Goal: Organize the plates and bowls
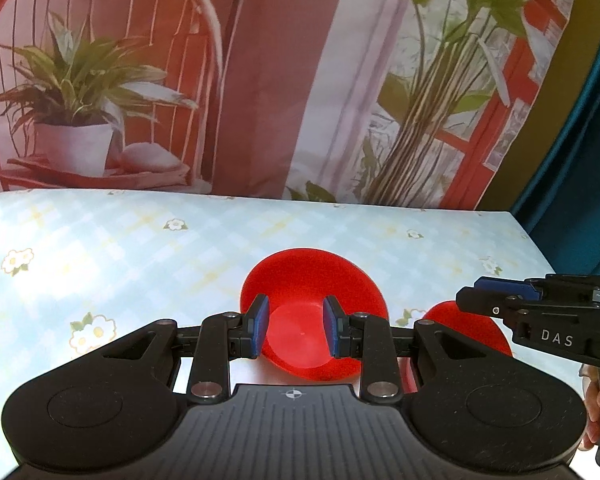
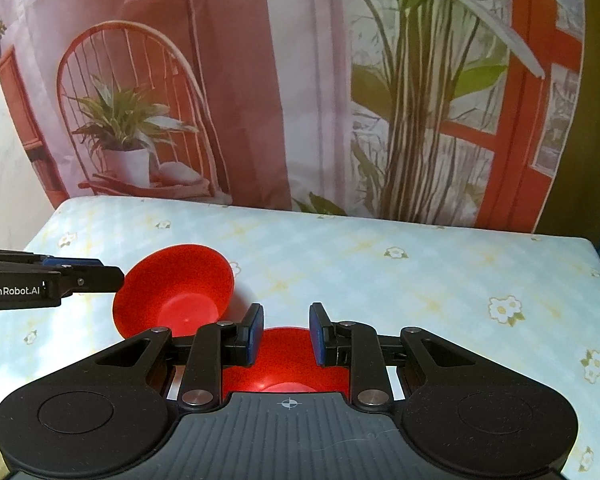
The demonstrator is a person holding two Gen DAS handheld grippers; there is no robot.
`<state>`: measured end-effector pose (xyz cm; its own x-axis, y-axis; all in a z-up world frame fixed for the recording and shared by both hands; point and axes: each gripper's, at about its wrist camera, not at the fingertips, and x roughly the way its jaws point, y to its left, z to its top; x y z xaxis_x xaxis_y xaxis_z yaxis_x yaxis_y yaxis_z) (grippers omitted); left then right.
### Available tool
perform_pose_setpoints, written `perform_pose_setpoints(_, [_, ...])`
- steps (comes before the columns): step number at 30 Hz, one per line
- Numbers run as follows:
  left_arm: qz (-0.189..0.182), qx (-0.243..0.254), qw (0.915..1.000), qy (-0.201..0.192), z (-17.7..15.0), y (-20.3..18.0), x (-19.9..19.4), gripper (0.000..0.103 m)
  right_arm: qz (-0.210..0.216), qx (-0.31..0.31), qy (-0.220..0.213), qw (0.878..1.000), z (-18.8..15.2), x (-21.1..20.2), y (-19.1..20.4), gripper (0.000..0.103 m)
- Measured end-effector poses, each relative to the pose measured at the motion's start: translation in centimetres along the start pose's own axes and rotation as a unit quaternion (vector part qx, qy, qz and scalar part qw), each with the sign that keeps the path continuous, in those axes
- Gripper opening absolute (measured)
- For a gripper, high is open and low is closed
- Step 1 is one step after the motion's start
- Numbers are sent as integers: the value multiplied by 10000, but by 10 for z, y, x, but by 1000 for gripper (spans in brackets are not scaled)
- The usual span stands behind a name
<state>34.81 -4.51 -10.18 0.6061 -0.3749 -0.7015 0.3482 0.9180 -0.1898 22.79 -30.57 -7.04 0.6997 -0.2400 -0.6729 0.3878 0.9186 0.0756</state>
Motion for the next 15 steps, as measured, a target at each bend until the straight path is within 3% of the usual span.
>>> perform_pose_setpoints(12, [-75, -205, 9997, 94, -2, 9, 12, 31, 101, 23, 83, 9999, 3, 20, 6, 24])
perform_pose_setpoints(15, [-85, -189, 9997, 131, -3, 9, 17, 36, 117, 39, 129, 9998, 4, 27, 7, 27])
